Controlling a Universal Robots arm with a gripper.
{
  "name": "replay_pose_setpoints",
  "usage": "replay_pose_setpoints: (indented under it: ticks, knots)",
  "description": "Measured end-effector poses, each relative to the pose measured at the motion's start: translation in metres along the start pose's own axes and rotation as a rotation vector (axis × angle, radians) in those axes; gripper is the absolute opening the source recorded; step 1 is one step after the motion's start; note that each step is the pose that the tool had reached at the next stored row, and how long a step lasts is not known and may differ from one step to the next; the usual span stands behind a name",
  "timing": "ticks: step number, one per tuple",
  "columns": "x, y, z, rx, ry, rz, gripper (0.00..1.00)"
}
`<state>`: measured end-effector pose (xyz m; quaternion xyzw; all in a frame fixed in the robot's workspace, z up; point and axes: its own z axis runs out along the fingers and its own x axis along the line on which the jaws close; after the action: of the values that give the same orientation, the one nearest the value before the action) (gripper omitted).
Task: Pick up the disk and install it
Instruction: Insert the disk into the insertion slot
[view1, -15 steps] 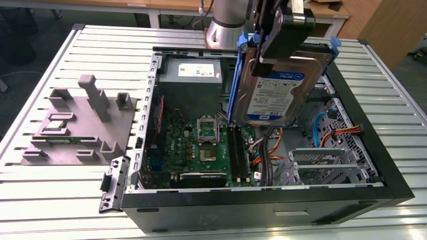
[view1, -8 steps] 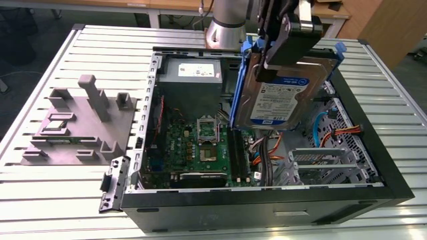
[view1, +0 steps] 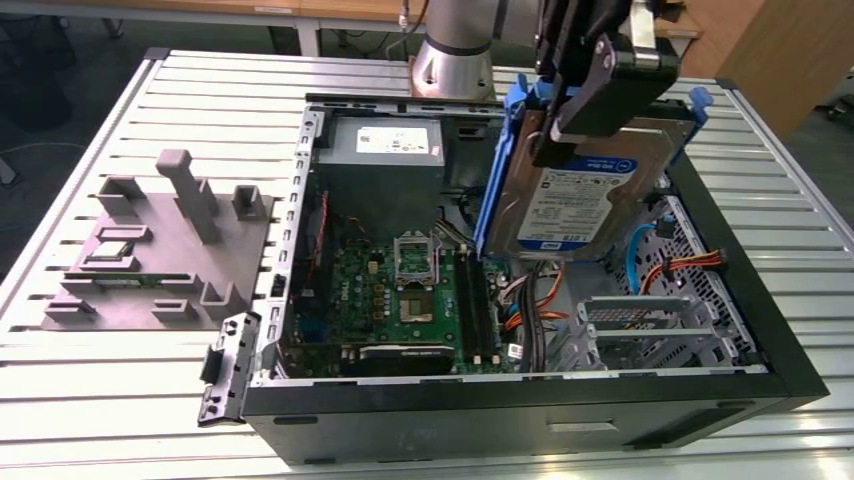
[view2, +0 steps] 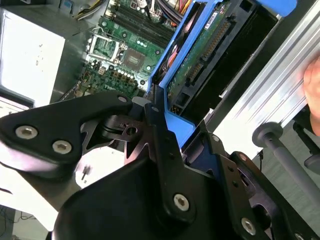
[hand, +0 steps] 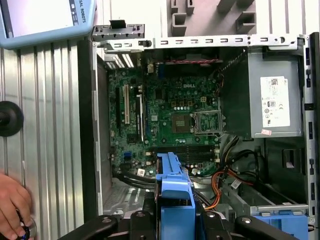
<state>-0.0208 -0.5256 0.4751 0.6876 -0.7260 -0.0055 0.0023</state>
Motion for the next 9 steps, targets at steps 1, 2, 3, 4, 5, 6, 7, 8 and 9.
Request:
replay_pose_setpoints:
  ticks: [1,2,3,4,5,6,7,8,9]
  knots:
    - [-0.0001,-0.0020,0.0000,0.0000,0.0001,-0.002,0.36]
    - [-0.0002,-0.0040,0.0002,0.0000,0.0000,-0.003,0.36]
    - [-0.0001,-0.0055,0.0002,-0.0001,0.0002,-0.004,0.36]
    - [0.0002,-0.0066,0.0004,0.0000,0.0001,-0.005,0.36]
    - [0.0008,-0.0073,0.0005,0.0000,0.0003,-0.005,0.36]
    - [0.0018,-0.0079,0.0008,-0.0001,0.0001,-0.005,0.36]
    - [0.0030,-0.0083,0.0010,0.0000,0.0001,-0.005,0.36]
    - [0.0042,-0.0088,0.0011,0.0000,0.0000,-0.005,0.36]
    - [0.0055,-0.0093,0.0013,0.0000,0.0001,-0.005,0.36]
